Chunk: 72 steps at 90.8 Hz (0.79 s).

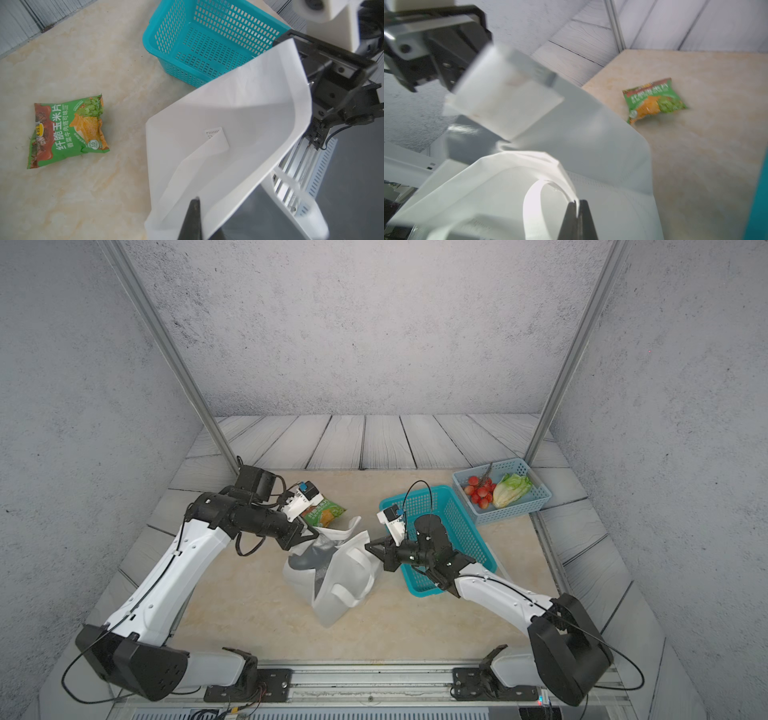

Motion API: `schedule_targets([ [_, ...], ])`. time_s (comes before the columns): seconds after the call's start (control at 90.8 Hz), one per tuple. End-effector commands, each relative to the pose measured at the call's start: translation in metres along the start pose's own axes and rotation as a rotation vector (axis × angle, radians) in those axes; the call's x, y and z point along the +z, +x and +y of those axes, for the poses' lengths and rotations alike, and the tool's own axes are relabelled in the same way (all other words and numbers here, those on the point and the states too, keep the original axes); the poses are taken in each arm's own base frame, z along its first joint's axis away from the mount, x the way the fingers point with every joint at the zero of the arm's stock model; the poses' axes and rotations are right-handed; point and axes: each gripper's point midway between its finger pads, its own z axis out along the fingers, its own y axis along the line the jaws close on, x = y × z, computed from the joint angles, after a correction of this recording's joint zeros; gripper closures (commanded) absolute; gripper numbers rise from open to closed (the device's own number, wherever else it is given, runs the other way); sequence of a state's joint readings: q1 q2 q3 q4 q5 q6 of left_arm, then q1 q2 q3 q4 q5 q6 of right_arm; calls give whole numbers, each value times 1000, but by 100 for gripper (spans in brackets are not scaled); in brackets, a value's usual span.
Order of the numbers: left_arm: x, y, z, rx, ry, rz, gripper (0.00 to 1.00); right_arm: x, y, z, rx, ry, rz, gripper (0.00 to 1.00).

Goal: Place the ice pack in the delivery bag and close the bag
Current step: Adjust the delivery bag at the center of the board, then close the delivery bag at the center of the board.

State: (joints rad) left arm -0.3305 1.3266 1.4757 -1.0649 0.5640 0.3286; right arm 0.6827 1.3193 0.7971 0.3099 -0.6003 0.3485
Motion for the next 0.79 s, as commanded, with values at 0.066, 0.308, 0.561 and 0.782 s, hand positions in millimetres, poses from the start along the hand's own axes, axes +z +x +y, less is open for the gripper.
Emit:
schedule_targets([
  [0.066,-28,5,-19,-47,-31,-68,93,-4,-31,10,-80,54,-72,96],
  [0.308,-14,31,-24,-76,-6,-48,91,-75,-12,-10,-215,374,-62,21],
  [0.561,-14,-3,-20,-87,36,-85,88,-103,-18,61,-302,135,-103,40],
  [0.782,-16,-3,-13,-136,-3,-54,84,-44,20,38,-210,258,-21,43],
])
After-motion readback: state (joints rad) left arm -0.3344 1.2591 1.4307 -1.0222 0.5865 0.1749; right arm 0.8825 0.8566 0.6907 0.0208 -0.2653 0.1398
